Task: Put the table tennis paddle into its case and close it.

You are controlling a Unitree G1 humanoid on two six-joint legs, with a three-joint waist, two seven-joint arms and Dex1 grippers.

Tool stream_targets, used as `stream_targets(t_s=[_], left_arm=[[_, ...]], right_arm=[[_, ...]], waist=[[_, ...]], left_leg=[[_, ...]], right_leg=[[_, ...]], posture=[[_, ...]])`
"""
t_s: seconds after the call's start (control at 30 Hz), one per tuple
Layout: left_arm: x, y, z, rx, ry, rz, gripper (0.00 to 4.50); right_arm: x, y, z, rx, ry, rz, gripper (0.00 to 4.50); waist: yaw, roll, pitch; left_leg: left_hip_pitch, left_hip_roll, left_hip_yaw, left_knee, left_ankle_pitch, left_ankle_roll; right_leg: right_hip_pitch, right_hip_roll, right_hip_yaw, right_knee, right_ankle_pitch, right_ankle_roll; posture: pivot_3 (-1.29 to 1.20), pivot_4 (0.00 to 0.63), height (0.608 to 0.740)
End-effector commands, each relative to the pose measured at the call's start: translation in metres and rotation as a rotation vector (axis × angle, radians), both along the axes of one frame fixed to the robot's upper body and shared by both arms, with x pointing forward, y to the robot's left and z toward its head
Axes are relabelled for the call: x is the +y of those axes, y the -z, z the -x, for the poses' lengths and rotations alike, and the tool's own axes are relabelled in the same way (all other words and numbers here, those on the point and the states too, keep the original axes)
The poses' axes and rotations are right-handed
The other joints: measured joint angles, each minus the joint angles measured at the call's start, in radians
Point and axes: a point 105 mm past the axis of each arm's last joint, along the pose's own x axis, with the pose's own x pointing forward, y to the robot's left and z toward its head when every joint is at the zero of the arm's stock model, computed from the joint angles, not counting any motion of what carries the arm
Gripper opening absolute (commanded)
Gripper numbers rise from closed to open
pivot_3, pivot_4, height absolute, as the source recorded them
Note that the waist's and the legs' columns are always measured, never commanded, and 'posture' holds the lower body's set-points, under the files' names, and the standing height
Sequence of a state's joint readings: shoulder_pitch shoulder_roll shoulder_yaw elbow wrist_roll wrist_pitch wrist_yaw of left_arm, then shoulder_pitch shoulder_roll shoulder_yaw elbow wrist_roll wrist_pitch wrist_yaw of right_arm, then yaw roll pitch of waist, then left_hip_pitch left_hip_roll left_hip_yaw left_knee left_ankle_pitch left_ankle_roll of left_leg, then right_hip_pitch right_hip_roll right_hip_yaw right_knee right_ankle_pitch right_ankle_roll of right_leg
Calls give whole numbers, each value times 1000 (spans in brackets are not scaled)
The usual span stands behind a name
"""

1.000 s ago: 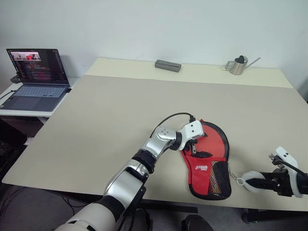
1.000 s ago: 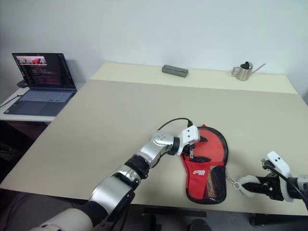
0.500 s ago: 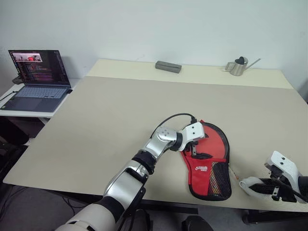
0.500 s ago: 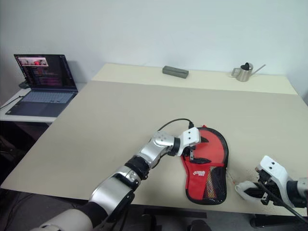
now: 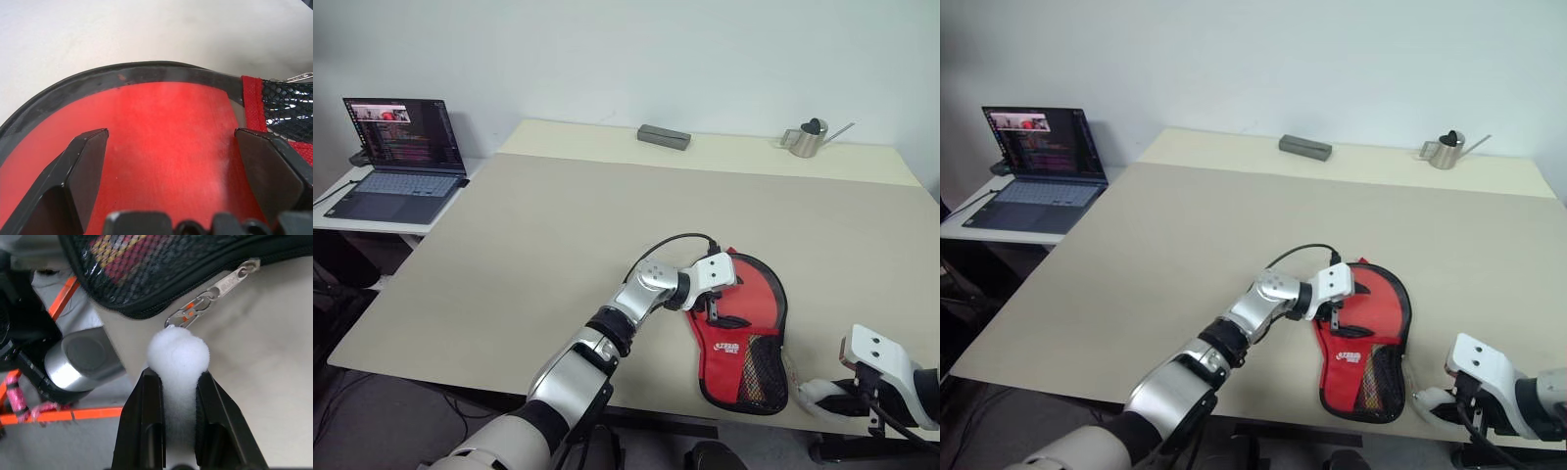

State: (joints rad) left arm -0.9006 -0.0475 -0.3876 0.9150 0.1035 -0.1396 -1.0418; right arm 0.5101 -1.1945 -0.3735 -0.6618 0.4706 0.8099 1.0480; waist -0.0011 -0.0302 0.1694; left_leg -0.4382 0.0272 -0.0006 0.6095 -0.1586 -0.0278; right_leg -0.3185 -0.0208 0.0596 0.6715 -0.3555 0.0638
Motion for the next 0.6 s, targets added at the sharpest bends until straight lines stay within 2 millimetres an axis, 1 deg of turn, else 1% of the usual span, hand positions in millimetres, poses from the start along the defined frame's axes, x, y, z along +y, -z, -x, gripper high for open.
stream_targets(t_s=[0.03,0.3,0.43,0.6], left_arm=[[13,38,9,63,1,-141,4500],[11,39,10,61,2,-141,4500],[10,38,10,59,3,-139,4500],[9,38,10,57,1,-139,4500]], right_arm=[[9,4,20,95,-85,-22,294],[16,3,40,165,-167,-47,279],[23,2,52,199,-204,-72,278],[34,0,61,215,-244,-109,277]], waist=[[0,0,0],[0,-1,-2],[0,-1,-3],[1,-1,-3]], left_leg=[[0,0,0,0,0,0],[0,0,0,-1,0,-1],[1,1,0,-1,0,-1],[1,1,-1,-1,-1,-1]], right_leg=[[0,0,0,0,-1,2],[2,0,-1,-3,-1,2],[3,0,-1,-5,-1,3],[5,0,-2,-7,-1,3]], posture=[[0,150,740],[0,150,740],[0,150,740],[0,150,740]])
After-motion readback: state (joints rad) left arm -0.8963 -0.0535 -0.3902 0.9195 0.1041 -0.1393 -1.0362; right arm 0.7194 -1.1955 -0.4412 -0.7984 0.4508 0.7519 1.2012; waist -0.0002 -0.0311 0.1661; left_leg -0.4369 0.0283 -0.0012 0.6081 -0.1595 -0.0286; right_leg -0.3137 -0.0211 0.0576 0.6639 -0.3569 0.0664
